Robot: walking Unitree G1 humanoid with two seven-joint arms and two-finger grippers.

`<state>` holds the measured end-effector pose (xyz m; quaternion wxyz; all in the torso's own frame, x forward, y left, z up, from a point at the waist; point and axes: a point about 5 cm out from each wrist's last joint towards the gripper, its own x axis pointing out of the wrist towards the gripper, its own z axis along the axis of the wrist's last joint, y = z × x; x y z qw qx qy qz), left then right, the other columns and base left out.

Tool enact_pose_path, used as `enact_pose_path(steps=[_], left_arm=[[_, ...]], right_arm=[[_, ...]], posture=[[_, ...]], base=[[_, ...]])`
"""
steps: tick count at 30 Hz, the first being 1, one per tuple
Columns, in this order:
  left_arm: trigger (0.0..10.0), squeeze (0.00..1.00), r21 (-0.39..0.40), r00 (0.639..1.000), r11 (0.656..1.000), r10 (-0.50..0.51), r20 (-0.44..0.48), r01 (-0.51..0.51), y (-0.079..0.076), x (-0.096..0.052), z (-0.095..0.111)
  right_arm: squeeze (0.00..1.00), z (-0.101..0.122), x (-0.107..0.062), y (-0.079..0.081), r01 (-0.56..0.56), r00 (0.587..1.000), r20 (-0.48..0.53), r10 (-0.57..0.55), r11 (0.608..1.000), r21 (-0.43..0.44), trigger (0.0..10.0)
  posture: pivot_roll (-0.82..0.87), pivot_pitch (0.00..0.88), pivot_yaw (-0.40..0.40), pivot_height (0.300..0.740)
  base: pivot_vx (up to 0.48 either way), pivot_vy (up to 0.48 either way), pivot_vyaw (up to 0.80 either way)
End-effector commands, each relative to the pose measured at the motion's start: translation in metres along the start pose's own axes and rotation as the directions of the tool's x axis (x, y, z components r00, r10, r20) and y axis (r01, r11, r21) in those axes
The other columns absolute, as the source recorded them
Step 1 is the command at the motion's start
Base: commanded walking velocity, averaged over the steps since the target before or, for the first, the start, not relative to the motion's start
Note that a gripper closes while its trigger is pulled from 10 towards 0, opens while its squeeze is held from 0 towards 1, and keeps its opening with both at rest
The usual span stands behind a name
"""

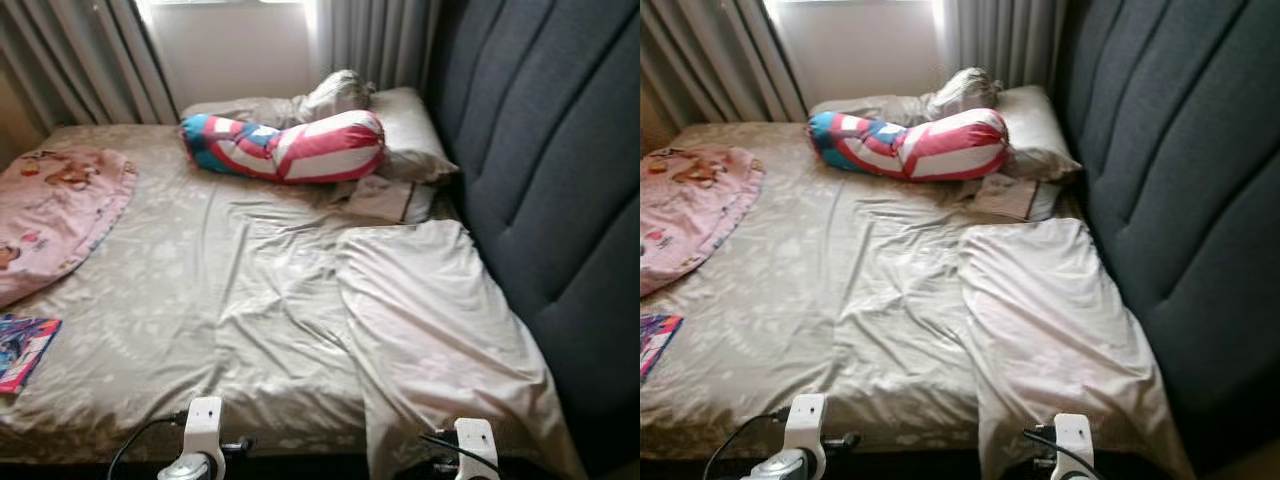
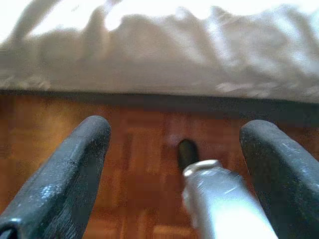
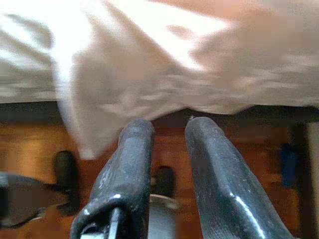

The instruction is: Clean up the room

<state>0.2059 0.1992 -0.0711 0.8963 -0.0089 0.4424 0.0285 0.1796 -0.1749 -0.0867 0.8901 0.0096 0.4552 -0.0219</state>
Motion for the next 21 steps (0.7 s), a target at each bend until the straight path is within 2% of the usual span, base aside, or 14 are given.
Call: enact_pose_path(steps=[1, 12, 21], left_arm=[[10.0, 0.00, 0.015, 1.000, 1.000, 0.007, -0.028, -0.007, 0.000, 0.000, -0.005], [10.0, 0.00, 0.033, 0.999, 0.999, -0.003, -0.035, 0.004, 0.000, -0.001, -0.008], [10.0, 0.00, 0.020, 0.999, 1.000, 0.011, -0.046, -0.010, 0.001, -0.002, -0.013]], right_arm=[[0.00, -0.006, -0.001, -0.003, 0.010, 1.000, -0.020, -0.010, 1.000, 0.002, 10.0], [0.00, -0.015, -0.003, 0.000, 0.000, 0.999, -0.047, -0.001, 1.000, -0.015, 10.0], [0.00, -0.023, -0.006, -0.014, 0.018, 0.997, -0.071, -0.020, 1.000, -0.020, 10.0]], posture=[[-0.11, 0.001, 0.035, 0.740], [-0.12, 0.000, 0.036, 0.740], [-0.12, 0.000, 0.036, 0.740]], base=[[0.000, 0.480, 0.00], [0.000, 0.480, 0.00], [0.000, 0.480, 0.00]])
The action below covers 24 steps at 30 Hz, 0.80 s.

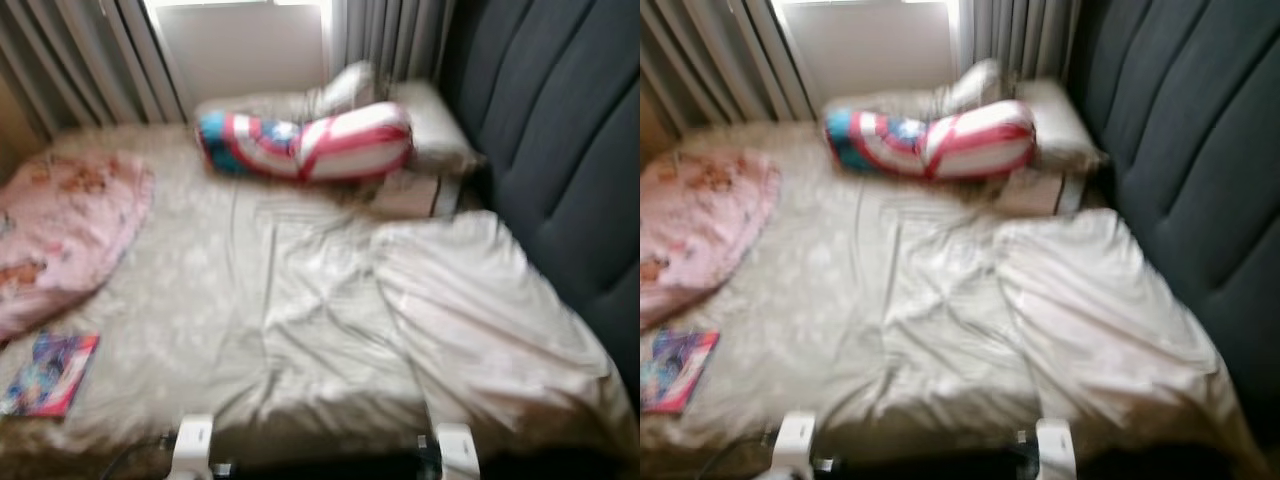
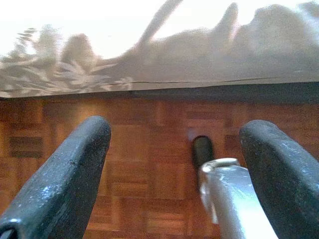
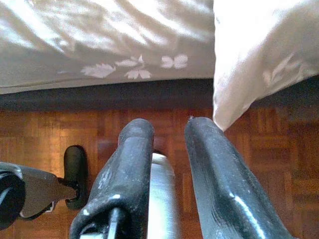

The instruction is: Clean up the room

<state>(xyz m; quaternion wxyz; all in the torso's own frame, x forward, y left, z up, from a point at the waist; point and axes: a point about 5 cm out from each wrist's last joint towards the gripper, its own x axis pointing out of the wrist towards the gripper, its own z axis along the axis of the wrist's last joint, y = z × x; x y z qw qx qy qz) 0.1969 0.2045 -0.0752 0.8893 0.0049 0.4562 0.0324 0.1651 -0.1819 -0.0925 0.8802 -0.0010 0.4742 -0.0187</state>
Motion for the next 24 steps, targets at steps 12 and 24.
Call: enact_pose_path(steps=[12, 24], left_arm=[[10.0, 0.00, -0.005, 1.000, 1.000, -0.003, -0.021, 0.002, -0.001, -0.001, -0.006], [10.0, 0.00, -0.002, 1.000, 1.000, -0.001, -0.017, 0.001, -0.001, 0.000, -0.003]], right_arm=[[0.00, -0.013, -0.002, 0.001, -0.014, 0.999, -0.053, 0.011, 0.999, -0.046, 10.0], [0.00, -0.018, -0.004, -0.005, 0.011, 0.999, -0.053, -0.011, 1.000, -0.006, 10.0]], posture=[[-0.11, 0.000, 0.033, 0.740], [-0.11, 0.008, 0.034, 0.740]], base=[[0.000, 0.480, 0.18], [0.000, 0.480, 0.27]])
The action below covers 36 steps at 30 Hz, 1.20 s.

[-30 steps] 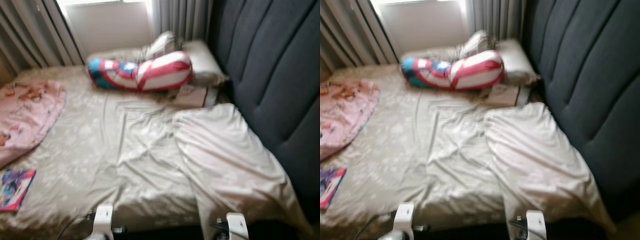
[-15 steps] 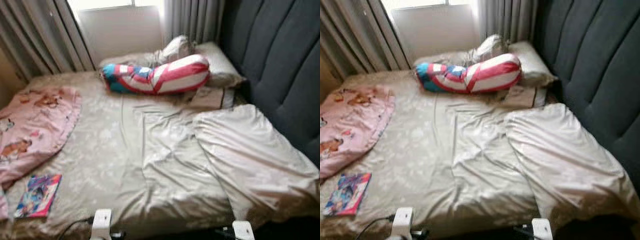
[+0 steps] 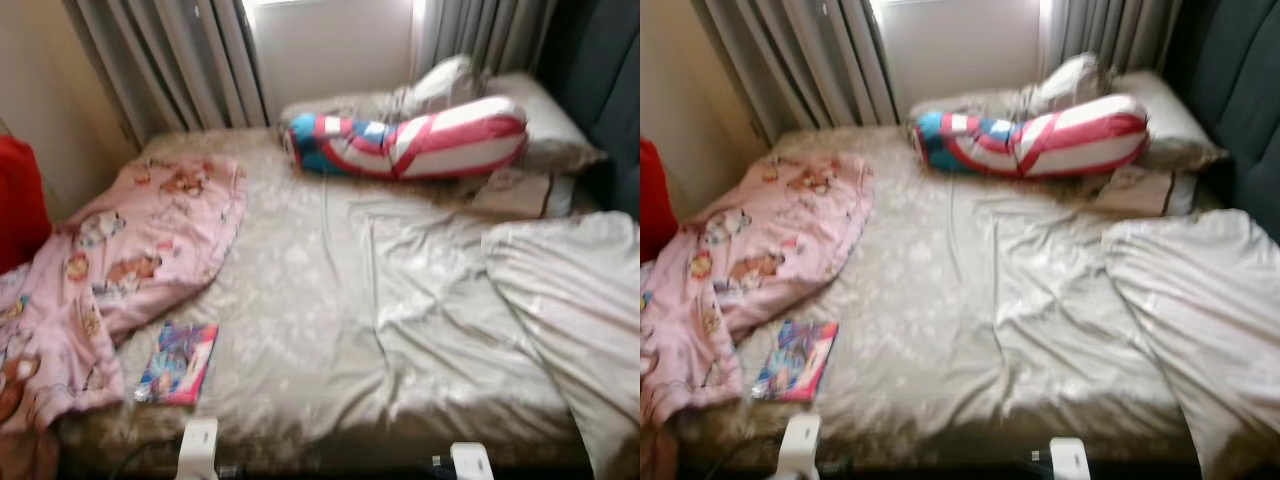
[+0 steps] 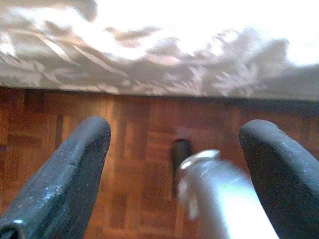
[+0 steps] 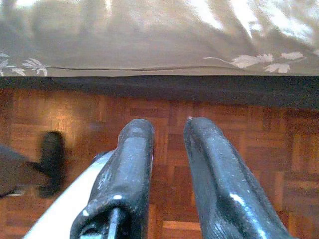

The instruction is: Clean up the room

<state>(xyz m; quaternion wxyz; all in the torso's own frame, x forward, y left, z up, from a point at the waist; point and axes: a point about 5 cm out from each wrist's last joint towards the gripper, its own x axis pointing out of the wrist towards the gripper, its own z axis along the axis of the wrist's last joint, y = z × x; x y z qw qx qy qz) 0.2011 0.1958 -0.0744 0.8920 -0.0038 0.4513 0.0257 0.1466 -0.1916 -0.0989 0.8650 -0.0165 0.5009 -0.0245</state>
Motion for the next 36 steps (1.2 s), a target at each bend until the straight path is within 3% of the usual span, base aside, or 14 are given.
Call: enact_pose_path(steps=[1, 7, 14, 22, 36], left_arm=[[10.0, 0.00, 0.008, 0.999, 1.000, 0.019, -0.029, -0.019, 0.009, -0.002, -0.007], [10.0, 0.00, 0.008, 0.999, 1.000, 0.023, -0.034, -0.023, 0.012, -0.003, -0.010], [10.0, 0.00, 0.007, 0.999, 1.000, 0.023, -0.034, -0.023, 0.011, -0.003, -0.010], [10.0, 0.00, 0.005, 0.999, 1.000, 0.020, -0.032, -0.020, 0.008, -0.002, -0.008], [10.0, 0.00, 0.003, 0.999, 1.000, 0.021, -0.032, -0.021, 0.008, -0.002, -0.008]], right_arm=[[0.00, 0.000, 0.000, 0.005, -0.014, 1.000, 0.009, 0.014, 1.000, 0.018, 10.0], [0.00, -0.015, -0.004, -0.007, -0.006, 1.000, -0.006, 0.006, 1.000, 0.018, 10.0], [0.00, -0.033, -0.009, -0.007, -0.006, 0.999, -0.034, 0.007, 1.000, 0.014, 10.0], [0.00, -0.030, -0.008, -0.008, -0.006, 0.999, -0.036, 0.006, 1.000, 0.012, 10.0], [0.00, -0.020, -0.004, 0.027, -0.047, 0.999, -0.023, 0.047, 0.999, -0.012, 10.0]], posture=[[-0.11, 0.009, 0.035, 0.740], [-0.11, 0.014, 0.036, 0.740], [-0.10, 0.018, 0.033, 0.740], [-0.11, 0.019, 0.032, 0.740], [-0.10, 0.026, 0.031, 0.740]], base=[[0.000, 0.480, 0.00], [0.000, 0.480, 0.00], [0.000, 0.480, 0.00], [0.000, 0.480, 0.00], [0.000, 0.480, 0.00]])
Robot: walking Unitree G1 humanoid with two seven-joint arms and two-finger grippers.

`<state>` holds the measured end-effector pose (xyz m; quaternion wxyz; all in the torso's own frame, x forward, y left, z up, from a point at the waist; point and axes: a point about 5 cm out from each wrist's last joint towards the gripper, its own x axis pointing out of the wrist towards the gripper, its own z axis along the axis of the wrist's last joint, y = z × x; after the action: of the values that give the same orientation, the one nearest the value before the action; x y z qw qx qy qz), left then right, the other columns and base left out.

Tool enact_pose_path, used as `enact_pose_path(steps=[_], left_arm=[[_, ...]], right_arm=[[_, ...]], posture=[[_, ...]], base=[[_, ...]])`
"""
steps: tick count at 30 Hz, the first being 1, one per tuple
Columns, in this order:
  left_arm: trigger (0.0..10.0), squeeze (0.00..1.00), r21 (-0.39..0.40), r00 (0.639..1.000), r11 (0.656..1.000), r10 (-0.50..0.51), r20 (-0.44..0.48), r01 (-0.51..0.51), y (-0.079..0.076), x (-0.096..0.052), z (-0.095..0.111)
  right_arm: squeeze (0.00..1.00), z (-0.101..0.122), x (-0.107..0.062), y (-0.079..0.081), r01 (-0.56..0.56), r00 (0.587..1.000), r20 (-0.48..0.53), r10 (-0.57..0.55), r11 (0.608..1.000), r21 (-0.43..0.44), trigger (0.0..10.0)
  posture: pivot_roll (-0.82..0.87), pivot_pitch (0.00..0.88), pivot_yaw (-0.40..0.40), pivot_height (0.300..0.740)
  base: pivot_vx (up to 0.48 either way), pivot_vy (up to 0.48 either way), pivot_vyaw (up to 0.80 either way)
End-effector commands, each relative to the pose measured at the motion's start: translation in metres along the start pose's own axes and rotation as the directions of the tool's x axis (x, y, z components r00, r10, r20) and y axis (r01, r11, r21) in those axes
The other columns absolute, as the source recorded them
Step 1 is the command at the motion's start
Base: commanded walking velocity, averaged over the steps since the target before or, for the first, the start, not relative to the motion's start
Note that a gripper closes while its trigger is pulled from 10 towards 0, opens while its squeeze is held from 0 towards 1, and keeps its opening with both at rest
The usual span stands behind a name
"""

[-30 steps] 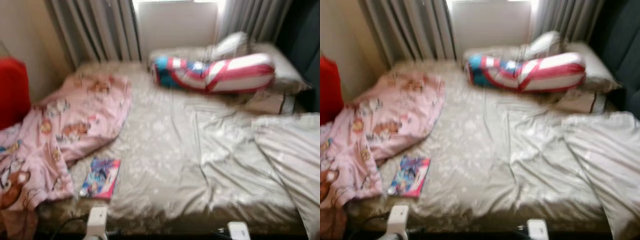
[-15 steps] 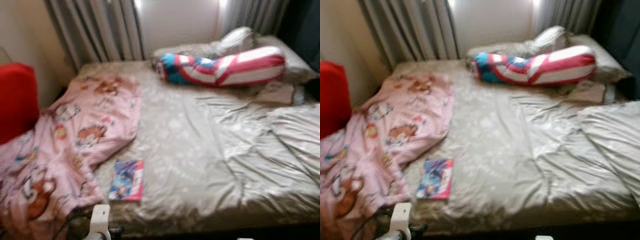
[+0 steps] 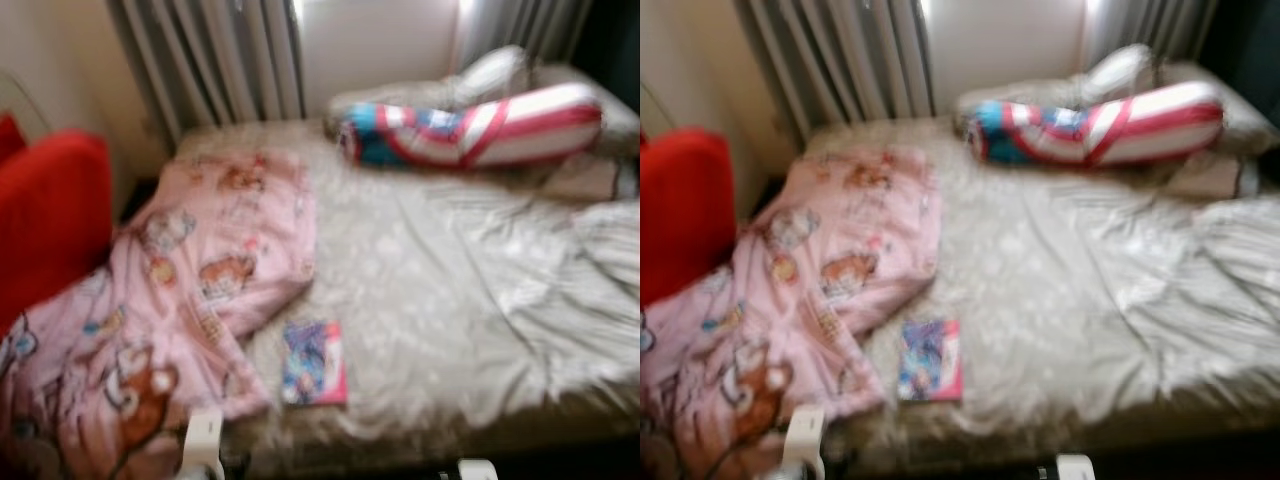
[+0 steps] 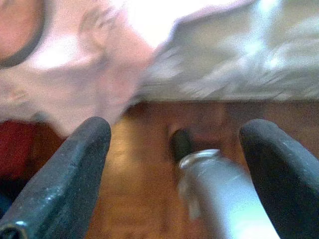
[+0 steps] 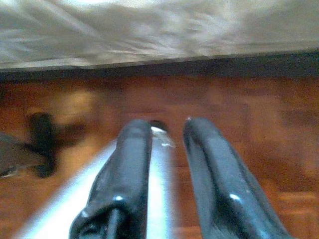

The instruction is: Clean up the room

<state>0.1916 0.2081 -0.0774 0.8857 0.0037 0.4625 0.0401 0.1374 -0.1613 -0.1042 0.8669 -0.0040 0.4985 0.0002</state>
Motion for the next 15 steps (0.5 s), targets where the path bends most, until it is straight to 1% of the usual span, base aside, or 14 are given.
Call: enact_pose_path(steps=[1, 4, 9, 15], left_arm=[[10.0, 0.00, 0.006, 1.000, 1.000, -0.011, -0.006, 0.011, -0.005, 0.001, 0.001], [10.0, 0.00, 0.012, 1.000, 1.000, -0.012, -0.005, 0.012, -0.005, 0.001, 0.001], [10.0, 0.00, 0.013, 1.000, 1.000, -0.014, -0.002, 0.014, -0.005, 0.001, 0.002], [10.0, 0.00, 0.011, 1.000, 1.000, -0.021, 0.003, 0.021, -0.006, 0.001, 0.002]], right_arm=[[0.00, -0.010, -0.002, 0.002, 0.002, 1.000, -0.031, -0.003, 1.000, -0.011, 10.0], [0.00, -0.010, -0.002, 0.007, -0.003, 0.999, -0.032, 0.002, 1.000, -0.013, 10.0], [0.00, -0.010, -0.002, -0.002, 0.007, 0.999, -0.032, -0.008, 1.000, -0.016, 10.0], [0.00, -0.009, -0.002, -0.004, 0.009, 0.999, -0.031, -0.010, 1.000, -0.012, 10.0]], posture=[[-0.10, 0.026, 0.031, 0.740], [-0.10, 0.025, 0.032, 0.740], [-0.10, 0.024, 0.031, 0.740], [-0.10, 0.022, 0.031, 0.740]], base=[[0.000, 0.000, 0.00], [0.000, 0.000, 0.00], [0.000, 0.000, 0.00], [0.000, 0.000, 0.00]])
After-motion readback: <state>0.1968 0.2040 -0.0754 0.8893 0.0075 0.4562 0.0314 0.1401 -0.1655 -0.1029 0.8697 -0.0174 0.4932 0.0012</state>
